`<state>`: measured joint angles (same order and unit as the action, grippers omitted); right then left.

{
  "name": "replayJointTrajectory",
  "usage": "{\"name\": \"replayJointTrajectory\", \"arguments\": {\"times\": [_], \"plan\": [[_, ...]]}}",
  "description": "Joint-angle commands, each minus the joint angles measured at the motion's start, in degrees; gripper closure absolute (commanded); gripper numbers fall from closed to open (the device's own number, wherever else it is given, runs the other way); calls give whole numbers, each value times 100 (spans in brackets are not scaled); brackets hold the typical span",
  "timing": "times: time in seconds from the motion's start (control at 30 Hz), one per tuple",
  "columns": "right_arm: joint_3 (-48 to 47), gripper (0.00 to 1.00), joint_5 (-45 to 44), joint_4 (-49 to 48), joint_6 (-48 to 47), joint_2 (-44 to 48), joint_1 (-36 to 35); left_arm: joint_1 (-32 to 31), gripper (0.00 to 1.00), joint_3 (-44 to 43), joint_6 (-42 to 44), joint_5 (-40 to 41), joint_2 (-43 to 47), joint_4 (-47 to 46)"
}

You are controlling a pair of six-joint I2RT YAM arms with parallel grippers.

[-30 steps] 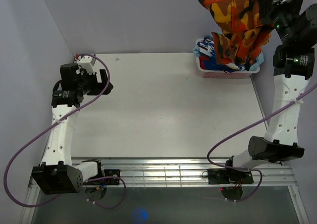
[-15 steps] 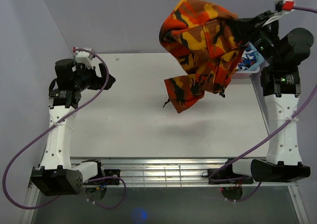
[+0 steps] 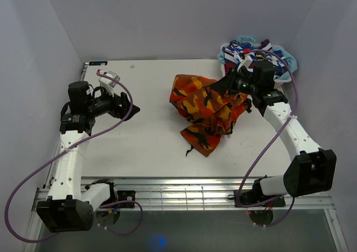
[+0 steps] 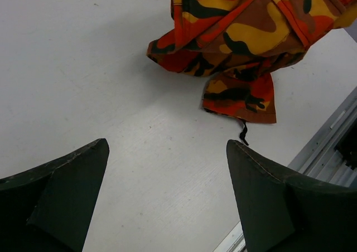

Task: Fold and stack the trousers
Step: Move the trousers to the center of the board, then flatten the trousers out

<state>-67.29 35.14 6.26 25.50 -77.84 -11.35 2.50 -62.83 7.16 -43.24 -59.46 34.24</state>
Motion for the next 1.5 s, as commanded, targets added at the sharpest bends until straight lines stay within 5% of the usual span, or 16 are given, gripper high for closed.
{"name": "replayJointTrajectory", "arguments": {"times": [0.0,0.07,0.1,0.13,0.2,0.23,0.37,0.53,0.83,1.13,1.47], "plan": [[-514,92,-15,-776,385,-36,-594,-39,3,25,303,-825,146,-365],[-513,84,-33,-811,526,-300,-875,-101,4,-19,435,-861,-47,-365],[-479,70,-24,-1037,587,-510,-956,-153,4,-71,514,-861,-118,-339],[-348,26,-50,-1178,640,-582,-1009,-154,4,-107,715,-861,-179,-287],[-407,2,-147,-1154,580,-801,-1027,-425,5,-247,918,-713,-373,-137],[-539,10,-191,-910,466,-863,-1001,-626,5,-274,997,-625,-417,-102],[-1452,10,-481,136,-919,-970,-615,-1452,5,-265,1401,121,-575,-137],[-1762,10,-290,1007,-1582,-619,360,-3566,5,-466,1806,1781,-1231,-374],[-629,6,326,2168,-2207,58,2988,-5381,9,-3233,2578,3436,-4237,267],[-478,10,1082,3056,-2830,164,5159,-5831,9,-6407,2703,3543,-7289,1077],[-601,10,1443,3847,-3560,-20,5925,-5946,12,-6146,2440,3664,-8037,50]]}}
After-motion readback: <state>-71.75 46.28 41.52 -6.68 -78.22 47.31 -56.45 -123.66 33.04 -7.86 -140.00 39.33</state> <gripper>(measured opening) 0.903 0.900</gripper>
